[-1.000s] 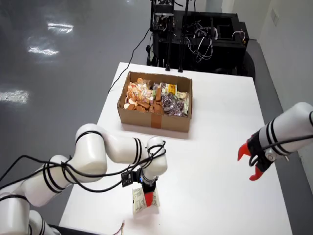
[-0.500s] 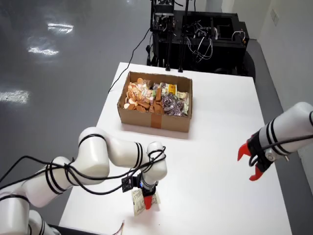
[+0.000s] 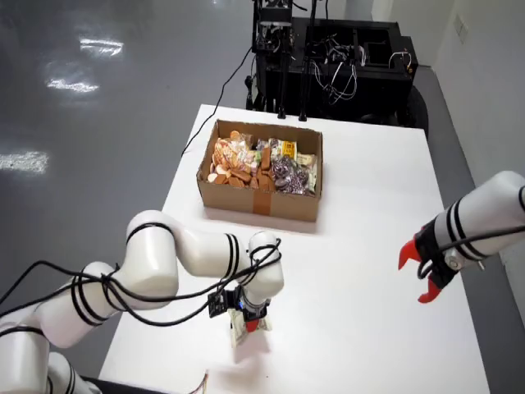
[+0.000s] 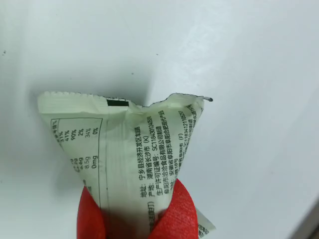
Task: Grasp a snack and put it in the bin.
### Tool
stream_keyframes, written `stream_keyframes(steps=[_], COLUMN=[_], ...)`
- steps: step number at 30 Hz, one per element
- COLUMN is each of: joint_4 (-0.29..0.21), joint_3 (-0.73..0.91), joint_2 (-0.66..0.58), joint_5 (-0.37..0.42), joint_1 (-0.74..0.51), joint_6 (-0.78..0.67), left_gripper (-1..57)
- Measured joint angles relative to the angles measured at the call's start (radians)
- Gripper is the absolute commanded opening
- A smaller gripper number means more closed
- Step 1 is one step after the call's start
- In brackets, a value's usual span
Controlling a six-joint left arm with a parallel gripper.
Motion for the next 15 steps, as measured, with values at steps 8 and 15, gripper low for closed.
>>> stream_keyframes(steps=[8, 15], joint_4=[0.073, 0.154], joint_3=[-0.008, -0.044], joint_2=[-0.087, -0.152], joint_5=[0.033, 0.046], joint_1=[0.006, 0.033], joint_6=[0.000, 0.059], left_gripper=[0.2, -0.4])
